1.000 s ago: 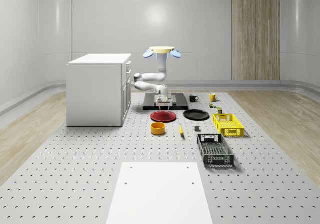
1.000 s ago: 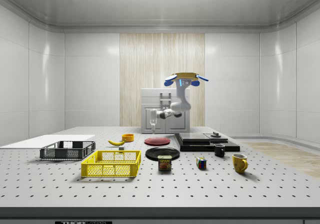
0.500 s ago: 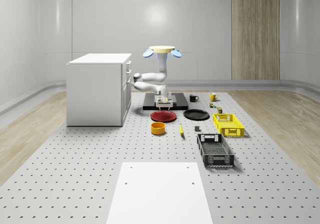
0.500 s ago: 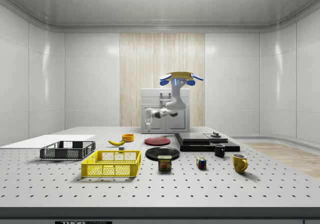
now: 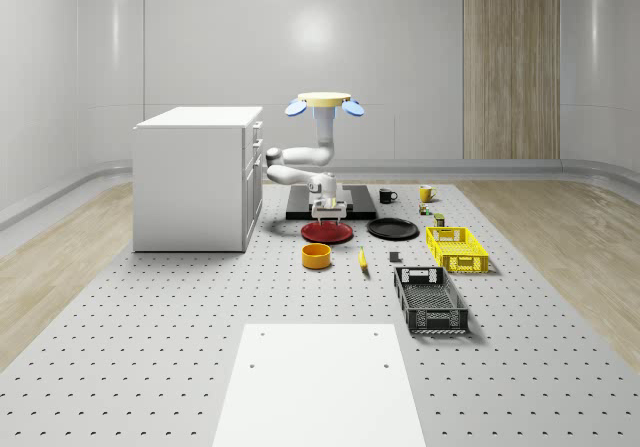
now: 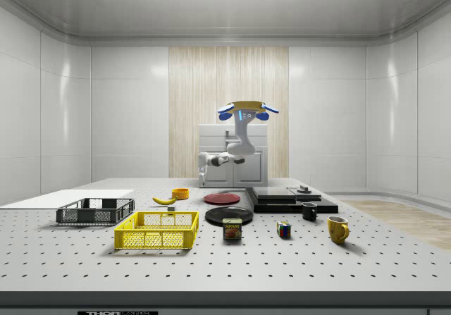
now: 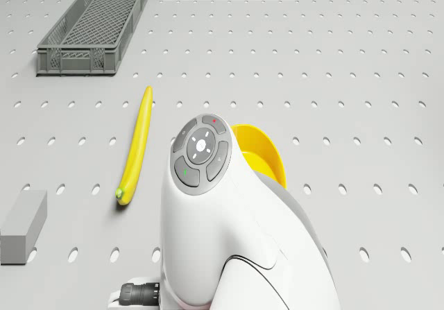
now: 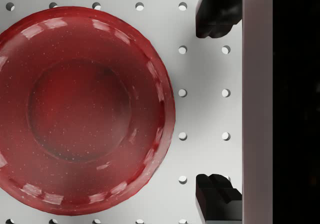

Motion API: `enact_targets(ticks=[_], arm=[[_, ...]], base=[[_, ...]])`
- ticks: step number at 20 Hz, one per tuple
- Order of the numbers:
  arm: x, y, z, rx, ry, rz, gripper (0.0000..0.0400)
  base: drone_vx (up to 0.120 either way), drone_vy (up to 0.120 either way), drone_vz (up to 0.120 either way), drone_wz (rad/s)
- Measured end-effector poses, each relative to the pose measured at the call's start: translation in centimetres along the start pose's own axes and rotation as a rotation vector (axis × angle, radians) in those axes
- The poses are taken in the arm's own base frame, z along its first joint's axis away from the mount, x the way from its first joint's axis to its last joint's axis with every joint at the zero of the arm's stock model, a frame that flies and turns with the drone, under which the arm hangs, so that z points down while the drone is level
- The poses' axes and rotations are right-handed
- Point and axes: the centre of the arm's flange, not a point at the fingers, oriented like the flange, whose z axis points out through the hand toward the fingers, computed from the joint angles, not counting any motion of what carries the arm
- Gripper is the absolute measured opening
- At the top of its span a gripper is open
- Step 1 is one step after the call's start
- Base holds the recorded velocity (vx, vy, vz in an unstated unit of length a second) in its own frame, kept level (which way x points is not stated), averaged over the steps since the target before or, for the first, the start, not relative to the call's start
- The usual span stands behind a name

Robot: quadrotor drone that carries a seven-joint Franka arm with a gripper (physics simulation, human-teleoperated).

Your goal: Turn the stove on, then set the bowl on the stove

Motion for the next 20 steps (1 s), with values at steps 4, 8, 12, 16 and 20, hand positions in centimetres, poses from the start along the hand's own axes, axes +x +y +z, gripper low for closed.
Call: enact_targets(ticks=[4, 8, 12, 16, 20], arm=[[0.00, 0.00, 0.00, 0.000, 0.000, 0.000, 0.0400], [0.00, 0.00, 0.00, 0.000, 0.000, 0.000, 0.0400], [0.00, 0.00, 0.00, 0.000, 0.000, 0.000, 0.0400], [0.00, 0.00, 0.00, 0.000, 0.000, 0.000, 0.0400], [0.00, 0.00, 0.00, 0.000, 0.000, 0.000, 0.0400]], base=[[0.120, 0.000, 0.000, 0.000], [0.120, 0.000, 0.000, 0.000], [0.120, 0.000, 0.000, 0.000], [0.120, 0.000, 0.000, 0.000], [0.120, 0.000, 0.000, 0.000]])
